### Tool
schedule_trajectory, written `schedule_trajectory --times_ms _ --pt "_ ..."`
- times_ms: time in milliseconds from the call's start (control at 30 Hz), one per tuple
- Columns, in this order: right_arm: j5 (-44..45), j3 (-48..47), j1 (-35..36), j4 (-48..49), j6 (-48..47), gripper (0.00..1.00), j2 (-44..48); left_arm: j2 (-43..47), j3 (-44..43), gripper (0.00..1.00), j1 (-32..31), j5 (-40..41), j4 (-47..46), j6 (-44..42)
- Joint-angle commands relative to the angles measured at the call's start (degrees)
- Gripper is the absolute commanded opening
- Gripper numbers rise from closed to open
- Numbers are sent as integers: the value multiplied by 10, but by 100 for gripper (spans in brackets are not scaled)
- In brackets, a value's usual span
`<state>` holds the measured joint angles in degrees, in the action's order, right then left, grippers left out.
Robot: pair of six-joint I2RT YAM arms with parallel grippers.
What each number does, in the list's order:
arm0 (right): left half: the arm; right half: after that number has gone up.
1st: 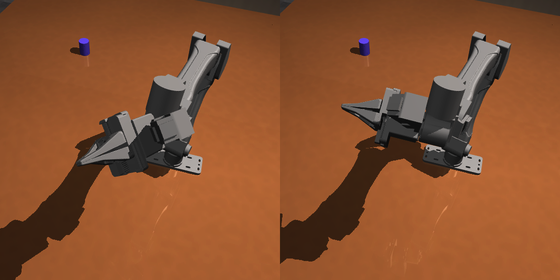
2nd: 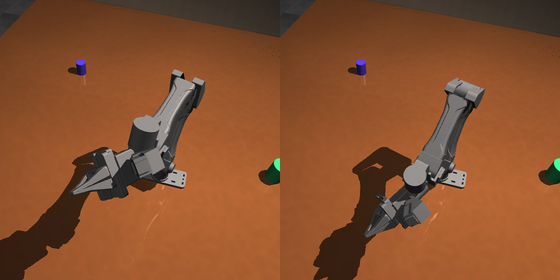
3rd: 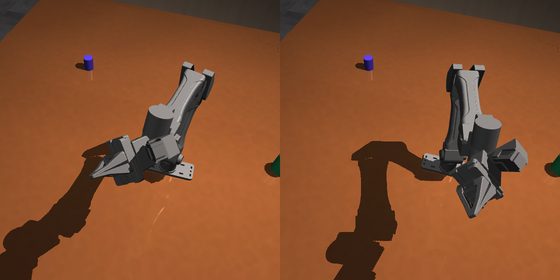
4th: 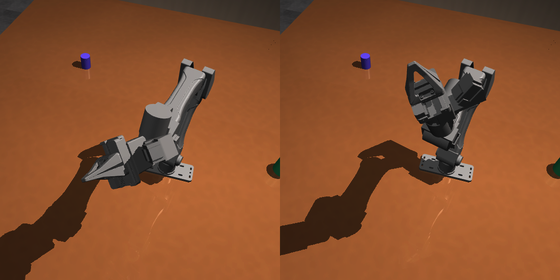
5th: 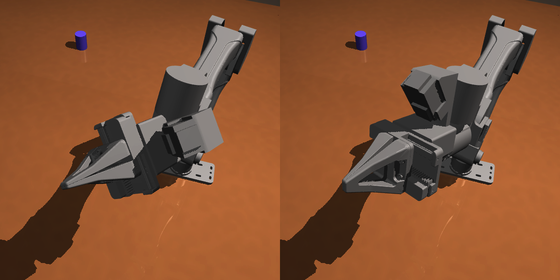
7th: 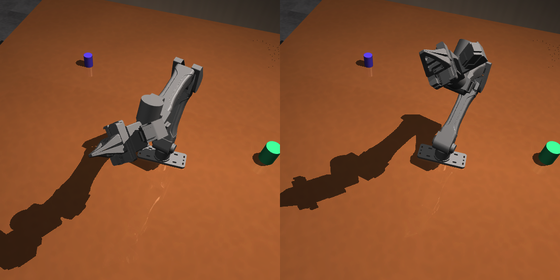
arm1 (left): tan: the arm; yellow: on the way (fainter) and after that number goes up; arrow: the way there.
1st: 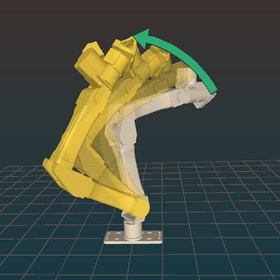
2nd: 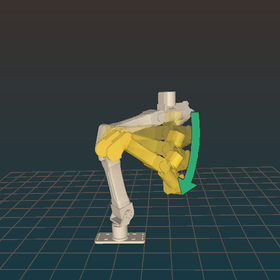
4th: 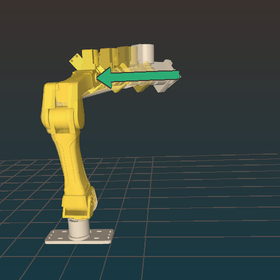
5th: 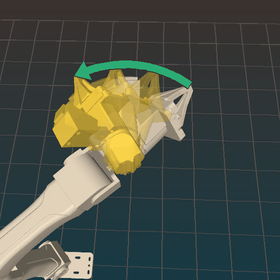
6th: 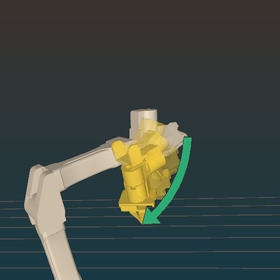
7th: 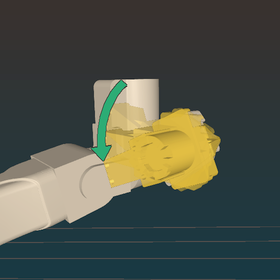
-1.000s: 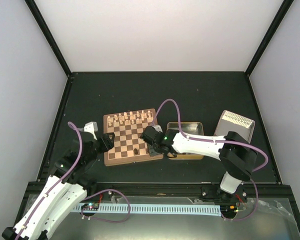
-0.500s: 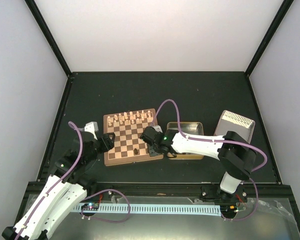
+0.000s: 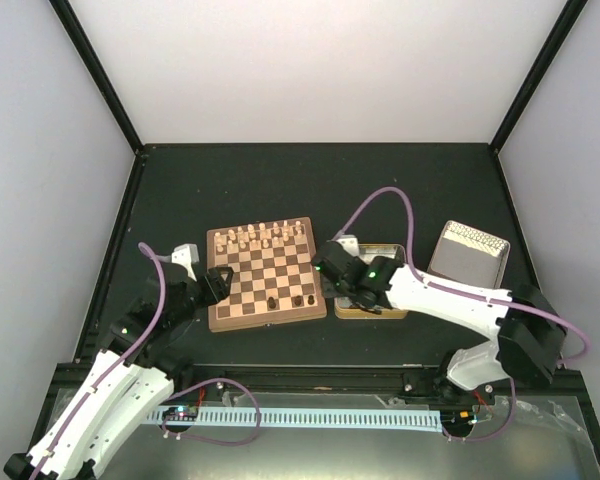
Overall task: Set up the chess pieces on the board
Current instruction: Place the chess piece on the chessboard, then pick up the chess piece from the storage box.
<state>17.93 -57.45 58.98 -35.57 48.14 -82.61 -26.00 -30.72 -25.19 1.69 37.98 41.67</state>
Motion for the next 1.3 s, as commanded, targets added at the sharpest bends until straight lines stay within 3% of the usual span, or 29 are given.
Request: schedule_trajectory --times_ms 0,233,533,933,1067,1267 --pt "53 60 -47 -27 39 31 49 -5 -21 71 3 -30 -25 -16" --pt "10 140 -109 -2 13 36 96 -22 -20 71 3 -48 -41 -19" --pt "-40 108 -111 40 -49 35 34 -26 -17 70 3 -53 -45 -18" --pt "-62 97 -111 45 -63 24 -20 -29 -13 71 3 -52 -44 -19" --pt "-54 96 -112 38 -59 17 -32 -30 -13 70 3 -52 -45 -21" --pt "-23 94 -111 29 -53 7 8 -29 -13 70 3 -51 -43 -21"
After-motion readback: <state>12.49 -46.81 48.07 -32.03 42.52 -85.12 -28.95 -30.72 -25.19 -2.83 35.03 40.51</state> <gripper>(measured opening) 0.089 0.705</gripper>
